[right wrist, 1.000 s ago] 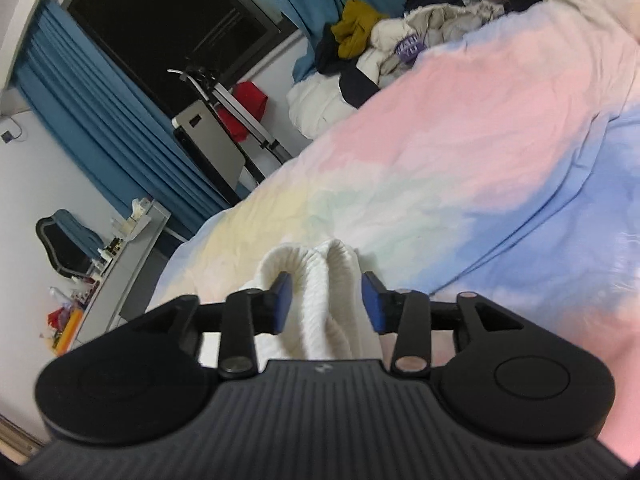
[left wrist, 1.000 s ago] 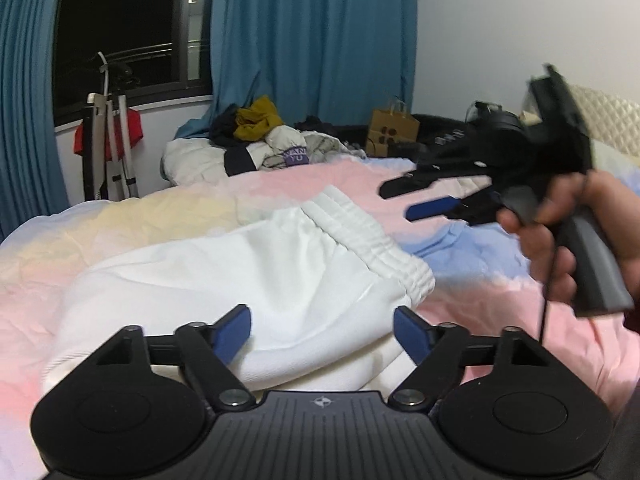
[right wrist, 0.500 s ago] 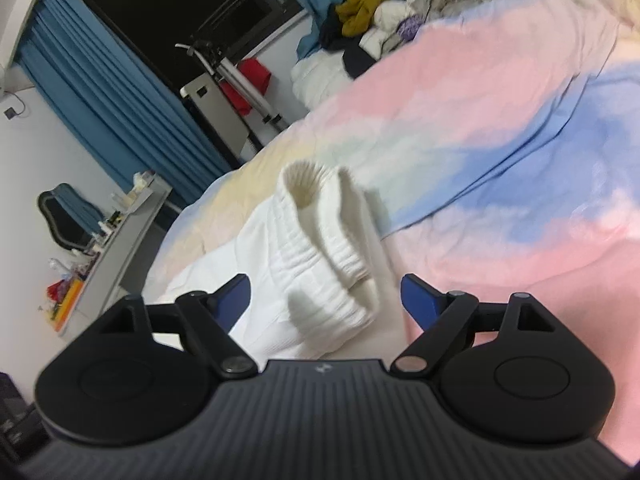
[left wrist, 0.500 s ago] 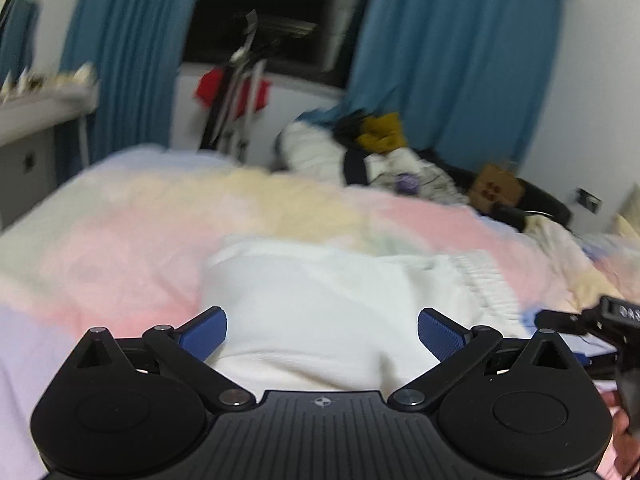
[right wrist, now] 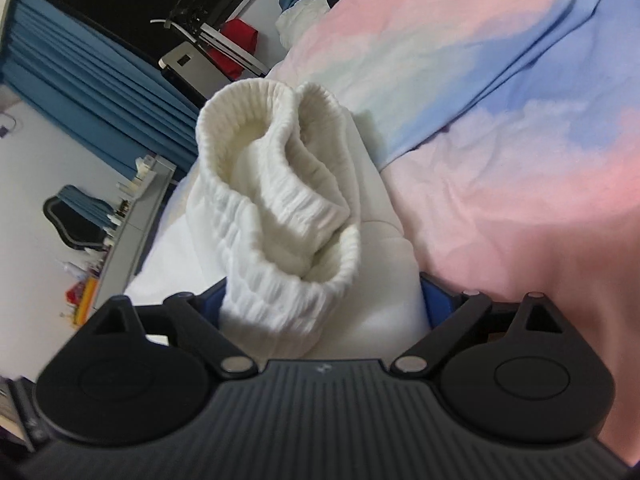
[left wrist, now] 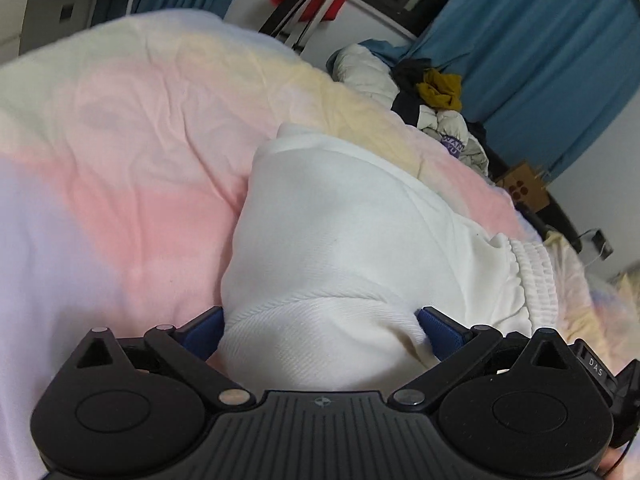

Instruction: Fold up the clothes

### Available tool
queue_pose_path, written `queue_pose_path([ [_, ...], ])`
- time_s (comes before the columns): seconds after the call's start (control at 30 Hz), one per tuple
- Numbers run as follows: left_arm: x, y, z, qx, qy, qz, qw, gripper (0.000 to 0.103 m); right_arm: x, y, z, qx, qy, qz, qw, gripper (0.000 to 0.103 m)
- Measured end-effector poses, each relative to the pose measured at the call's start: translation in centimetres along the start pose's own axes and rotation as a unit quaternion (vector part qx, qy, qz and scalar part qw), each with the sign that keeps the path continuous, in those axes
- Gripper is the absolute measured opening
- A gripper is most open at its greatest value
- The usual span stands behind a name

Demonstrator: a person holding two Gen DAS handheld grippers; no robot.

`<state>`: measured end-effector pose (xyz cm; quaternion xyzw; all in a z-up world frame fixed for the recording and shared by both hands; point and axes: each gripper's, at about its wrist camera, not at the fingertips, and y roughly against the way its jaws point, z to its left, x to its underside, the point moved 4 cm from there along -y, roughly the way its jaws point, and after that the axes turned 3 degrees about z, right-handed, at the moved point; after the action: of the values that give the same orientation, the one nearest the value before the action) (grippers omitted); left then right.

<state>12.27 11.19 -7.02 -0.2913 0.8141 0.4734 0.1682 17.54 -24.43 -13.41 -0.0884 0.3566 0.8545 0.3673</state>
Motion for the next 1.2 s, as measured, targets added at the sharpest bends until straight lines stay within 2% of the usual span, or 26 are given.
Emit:
queue_pose_path([
  [0.07, 0.0, 0.0, 0.4, 0.003, 0.008, 0.0, 1.0, 0.101, -0.2, 0.6, 0.7, -0.016, 0.0, -0.005, 1.0, 0.096],
  [0.2, 0.4, 0.4, 1.1, 0.004, 0.015, -0.003, 0.9999, 0.097, -0.9, 2.6, 2.4, -0.086, -0.004, -0.042, 0.995, 0.096],
  [0.27, 0.5, 0.6, 1.5, 0.004, 0.018, -0.004, 0.9998, 0.097, -1.1, 2.5, 2.5, -0.087, -0.003, -0.046, 0.995, 0.096],
  [0.3, 0.5, 0.4, 1.4, 0.005, 0.016, -0.003, 0.9999, 0.097, -1.1, 2.3, 2.4, -0.081, -0.003, -0.045, 0.996, 0.096],
  [0.4, 0.2, -0.8, 0.6, 0.004, 0.008, 0.002, 1.0, 0.097, -0.4, -0.2, 0.8, -0.015, -0.011, 0.0, 1.0, 0.095],
  [0.5, 0.5, -0.7, 0.6, -0.001, -0.001, -0.002, 1.0, 0.096, -0.2, -1.3, 0.8, -0.006, 0.003, 0.004, 1.0, 0.096],
  [0.6, 0.7, -0.3, 0.9, 0.005, 0.001, -0.006, 1.0, 0.095, -0.2, -2.0, 1.2, -0.005, 0.004, 0.01, 1.0, 0.103],
  [0.7, 0.5, -1.1, 0.6, 0.004, 0.007, -0.008, 0.9999, 0.093, -0.9, -1.0, 2.4, -0.034, -0.004, -0.002, 0.999, 0.103],
  [0.8, 0.3, -1.5, 0.5, 0.0, 0.013, -0.012, 0.9998, 0.088, -1.8, 0.7, 3.3, -0.102, -0.016, -0.028, 0.994, 0.103],
  [0.83, 0.4, -1.5, 0.5, -0.001, 0.014, -0.014, 0.9998, 0.085, -1.9, 0.9, 3.5, -0.108, -0.014, -0.029, 0.994, 0.101],
  [0.87, 0.2, -1.7, 0.3, 0.0, 0.014, -0.015, 0.9998, 0.084, -1.9, 0.5, 3.6, -0.092, -0.004, -0.025, 0.995, 0.1],
  [0.9, 0.2, -1.7, 0.2, -0.001, 0.013, -0.016, 0.9998, 0.083, -1.7, 0.1, 3.6, -0.073, 0.004, -0.02, 0.997, 0.095],
  [0.93, 0.2, -1.8, 0.0, -0.004, 0.008, -0.017, 0.9998, 0.082, -1.5, -0.4, 3.2, -0.043, 0.011, -0.012, 0.999, 0.085],
  [0.97, 0.3, -1.8, -0.3, -0.011, -0.001, -0.018, 0.9998, 0.08, -1.4, -0.8, 2.9, -0.02, 0.013, -0.007, 1.0, 0.081],
  [1.07, 0.2, -1.5, -1.3, -0.025, -0.013, -0.029, 0.9992, 0.073, -1.5, -0.5, 2.5, -0.008, -0.002, -0.007, 1.0, 0.069],
  [1.13, 0.1, -1.0, -2.1, -0.03, -0.013, -0.037, 0.9988, 0.063, -1.6, 0.6, 3.3, -0.011, 0.018, -0.019, 1.0, 0.06],
  [1.2, 0.0, -0.1, -3.1, -0.033, -0.016, -0.043, 0.9984, 0.055, -1.9, 1.4, 4.9, -0.018, 0.042, -0.029, 0.999, 0.056],
])
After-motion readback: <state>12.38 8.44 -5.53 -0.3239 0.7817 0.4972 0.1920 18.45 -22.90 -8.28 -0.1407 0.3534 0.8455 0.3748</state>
